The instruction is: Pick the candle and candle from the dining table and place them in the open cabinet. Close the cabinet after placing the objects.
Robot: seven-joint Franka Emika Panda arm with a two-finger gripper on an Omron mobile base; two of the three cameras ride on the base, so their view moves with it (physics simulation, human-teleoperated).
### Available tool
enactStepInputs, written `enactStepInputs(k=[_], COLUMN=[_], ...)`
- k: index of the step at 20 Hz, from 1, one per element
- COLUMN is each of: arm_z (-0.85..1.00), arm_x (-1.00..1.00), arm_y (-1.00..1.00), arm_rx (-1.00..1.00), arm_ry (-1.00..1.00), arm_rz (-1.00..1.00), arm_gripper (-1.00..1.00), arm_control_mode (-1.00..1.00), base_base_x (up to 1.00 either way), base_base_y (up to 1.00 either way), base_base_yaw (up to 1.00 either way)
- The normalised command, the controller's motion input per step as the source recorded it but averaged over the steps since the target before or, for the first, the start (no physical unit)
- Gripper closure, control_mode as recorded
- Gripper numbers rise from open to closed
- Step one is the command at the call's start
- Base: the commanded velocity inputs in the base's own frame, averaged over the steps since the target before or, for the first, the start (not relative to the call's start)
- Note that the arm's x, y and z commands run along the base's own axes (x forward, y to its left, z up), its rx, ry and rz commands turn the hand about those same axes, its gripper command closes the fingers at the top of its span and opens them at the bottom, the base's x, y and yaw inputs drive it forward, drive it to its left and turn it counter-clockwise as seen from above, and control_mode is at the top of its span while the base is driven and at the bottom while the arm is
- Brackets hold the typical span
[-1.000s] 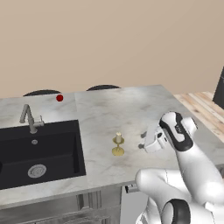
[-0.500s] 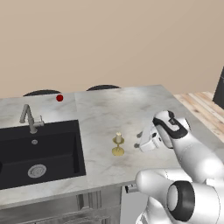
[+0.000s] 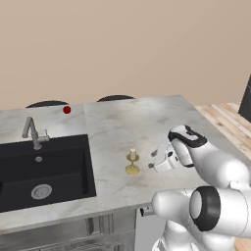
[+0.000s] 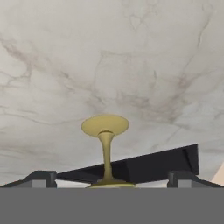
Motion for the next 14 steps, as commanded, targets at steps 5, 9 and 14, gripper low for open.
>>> enactStepInputs(k=[5, 9, 14], arm_z=[-0.2, -0.09, 0.0], arm_x=[0.09, 0.1, 0.13], arm_y=[0.1, 0.1, 0.0], arm_rx=[0.03, 0.03, 0.03], arm_ry=[-0.01, -0.01, 0.0], arm_rz=[0.0, 0.0, 0.0], arm_gripper=[-1.0, -1.0, -1.0], arm_control_mode=[-1.0, -1.0, -1.0], base_base_x=[0.0, 0.0, 0.0], base_base_y=[0.0, 0.0, 0.0], base_base_yaw=[0.0, 0.0, 0.0])
